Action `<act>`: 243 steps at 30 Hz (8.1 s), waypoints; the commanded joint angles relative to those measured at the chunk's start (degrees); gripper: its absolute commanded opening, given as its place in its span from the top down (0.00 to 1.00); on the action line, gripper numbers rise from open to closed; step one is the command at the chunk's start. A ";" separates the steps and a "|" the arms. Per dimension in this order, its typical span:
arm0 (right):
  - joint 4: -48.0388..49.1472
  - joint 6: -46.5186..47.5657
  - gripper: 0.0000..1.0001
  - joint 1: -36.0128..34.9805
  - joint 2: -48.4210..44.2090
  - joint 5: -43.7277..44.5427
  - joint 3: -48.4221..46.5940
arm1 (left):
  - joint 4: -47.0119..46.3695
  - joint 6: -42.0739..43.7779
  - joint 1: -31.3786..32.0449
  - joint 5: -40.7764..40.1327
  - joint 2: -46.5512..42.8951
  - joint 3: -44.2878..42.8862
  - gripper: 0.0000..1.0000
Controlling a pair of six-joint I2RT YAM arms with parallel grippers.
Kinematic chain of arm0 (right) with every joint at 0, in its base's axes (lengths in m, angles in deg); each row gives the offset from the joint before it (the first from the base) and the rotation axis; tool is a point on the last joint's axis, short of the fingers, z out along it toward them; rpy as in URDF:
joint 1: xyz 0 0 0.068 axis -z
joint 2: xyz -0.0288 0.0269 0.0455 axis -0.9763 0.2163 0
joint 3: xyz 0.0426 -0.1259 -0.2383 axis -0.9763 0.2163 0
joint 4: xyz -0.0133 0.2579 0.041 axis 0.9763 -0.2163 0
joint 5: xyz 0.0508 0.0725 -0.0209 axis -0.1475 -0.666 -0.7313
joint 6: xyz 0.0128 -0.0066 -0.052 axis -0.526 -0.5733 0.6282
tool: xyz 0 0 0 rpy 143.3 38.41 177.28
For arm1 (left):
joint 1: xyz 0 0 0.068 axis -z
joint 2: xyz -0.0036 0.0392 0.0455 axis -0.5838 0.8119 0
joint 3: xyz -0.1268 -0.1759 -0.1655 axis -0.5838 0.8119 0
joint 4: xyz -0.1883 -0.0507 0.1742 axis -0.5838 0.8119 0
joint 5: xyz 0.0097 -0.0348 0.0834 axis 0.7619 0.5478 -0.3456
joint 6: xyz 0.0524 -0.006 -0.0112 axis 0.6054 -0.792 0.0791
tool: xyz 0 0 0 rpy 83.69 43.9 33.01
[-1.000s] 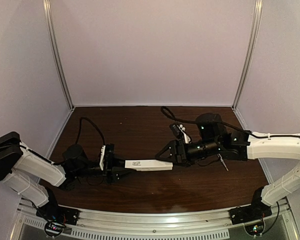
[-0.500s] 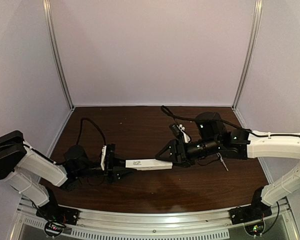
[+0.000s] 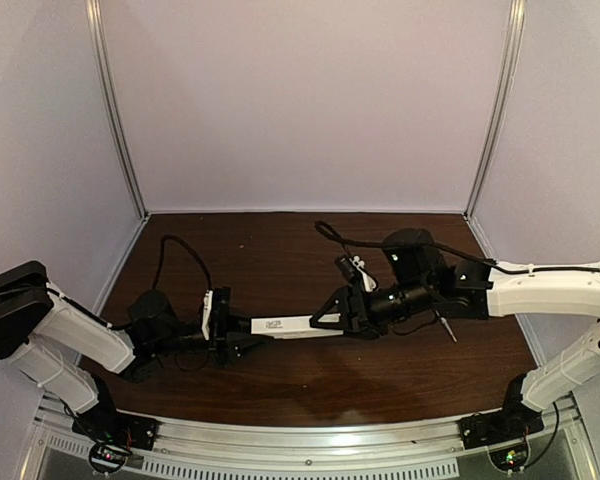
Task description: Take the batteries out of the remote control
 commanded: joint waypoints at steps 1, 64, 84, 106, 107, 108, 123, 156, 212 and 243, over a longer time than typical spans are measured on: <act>-0.55 0.61 0.34 -0.42 0.93 0.20 -1.56 | -1.74 1.08 -0.49 -0.18 0.33 -0.73 1.00; -13.26 3.83 0.22 -0.49 4.52 2.14 -6.97 | 15.61 9.77 0.93 -1.55 0.05 -6.02 1.00; -10.44 4.80 0.45 -0.33 3.90 1.52 -1.42 | 15.81 9.67 1.39 -2.00 0.21 -6.43 1.00; -8.29 3.40 0.40 0.11 -3.13 4.03 6.79 | 14.86 8.61 1.43 -0.44 -1.44 -5.82 1.00; -8.30 3.33 0.40 0.13 -3.54 4.19 7.09 | 14.86 8.61 1.40 -0.44 -1.42 -5.79 1.00; -8.37 3.24 0.40 0.11 -3.77 4.43 7.36 | 14.86 8.61 1.42 -0.48 -1.38 -5.73 1.00; -9.08 2.51 0.40 0.22 -7.32 6.70 10.98 | 14.51 8.59 1.42 -0.72 -1.38 -5.62 1.00; -14.65 2.16 0.41 2.83 -16.06 9.51 13.06 | 16.67 9.83 1.41 -3.34 0.32 -6.57 1.00; -6.27 2.07 0.83 4.25 -5.40 2.91 5.42 | 23.10 13.88 2.41 -4.55 4.25 -10.48 1.00; -5.03 1.78 1.00 4.25 -5.35 3.33 6.30 | 23.97 14.38 2.73 -6.05 4.82 -11.01 1.00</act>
